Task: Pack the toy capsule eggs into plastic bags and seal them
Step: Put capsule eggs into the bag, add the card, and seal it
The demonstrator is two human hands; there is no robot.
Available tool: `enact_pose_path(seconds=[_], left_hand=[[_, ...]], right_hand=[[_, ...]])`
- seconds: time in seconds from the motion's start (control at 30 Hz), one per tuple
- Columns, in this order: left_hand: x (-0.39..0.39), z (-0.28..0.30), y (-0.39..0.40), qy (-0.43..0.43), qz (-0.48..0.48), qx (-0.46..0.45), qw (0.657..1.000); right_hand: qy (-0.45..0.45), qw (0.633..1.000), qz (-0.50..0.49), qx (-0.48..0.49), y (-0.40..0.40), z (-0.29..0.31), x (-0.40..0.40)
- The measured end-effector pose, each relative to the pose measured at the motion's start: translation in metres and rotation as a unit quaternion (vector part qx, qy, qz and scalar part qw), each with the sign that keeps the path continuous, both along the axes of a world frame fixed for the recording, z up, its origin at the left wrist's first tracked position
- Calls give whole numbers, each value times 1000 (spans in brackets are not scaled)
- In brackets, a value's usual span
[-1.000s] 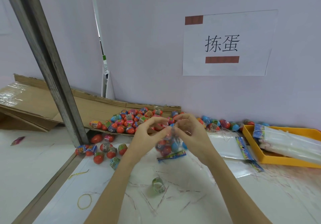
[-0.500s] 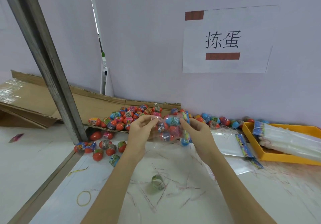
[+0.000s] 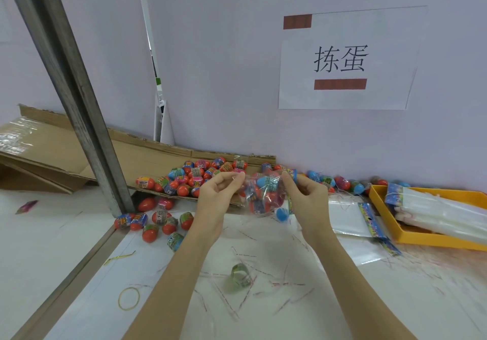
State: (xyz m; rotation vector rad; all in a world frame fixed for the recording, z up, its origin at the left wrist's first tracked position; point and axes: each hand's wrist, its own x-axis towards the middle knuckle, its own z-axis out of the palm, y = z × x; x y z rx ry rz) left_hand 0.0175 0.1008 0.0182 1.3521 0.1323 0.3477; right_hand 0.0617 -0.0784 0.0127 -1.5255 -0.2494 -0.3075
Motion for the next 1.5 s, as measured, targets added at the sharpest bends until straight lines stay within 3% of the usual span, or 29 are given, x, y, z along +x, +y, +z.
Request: enact_pose_path(seconds=[0.13, 0.27, 0.37, 0.47, 0.67, 0.93, 1.03, 1.13, 1.27, 1.37, 1.5], left_hand=[[-2, 2, -4, 32, -24, 42, 998], [-3, 4, -3, 33, 13, 19, 999], [-3, 2, -3, 41, 21, 16, 999], [-4, 5, -3, 54, 22, -33, 998], [0, 1, -3, 60, 30, 2, 998], [0, -5, 3, 52, -83, 180, 979], [2, -6, 4, 38, -55, 174, 982], [5, -9, 3, 24, -1, 154, 988], [4, -8, 0, 16, 38, 114, 993], [5, -7, 0, 35, 7, 112, 993], [2, -4, -4, 35, -27, 121, 992]], right_hand=[[1, 999, 3, -33, -2, 0, 0], [-117, 980, -53, -153, -3, -1, -3], [-134, 977, -47, -162, 3, 0, -5], [-116, 980, -32, -161, 4, 1, -4], [-67, 990, -29, -121, 4, 3, -4], [-9, 991, 114, -65, -6, 2, -4], [4, 994, 78, -71, -5, 0, -1], [72, 996, 57, -8, -1, 2, -1], [141, 982, 121, 16, 3, 0, -2], [174, 969, 142, 105, 3, 0, -5], [160, 974, 140, 73, -2, 0, -3]])
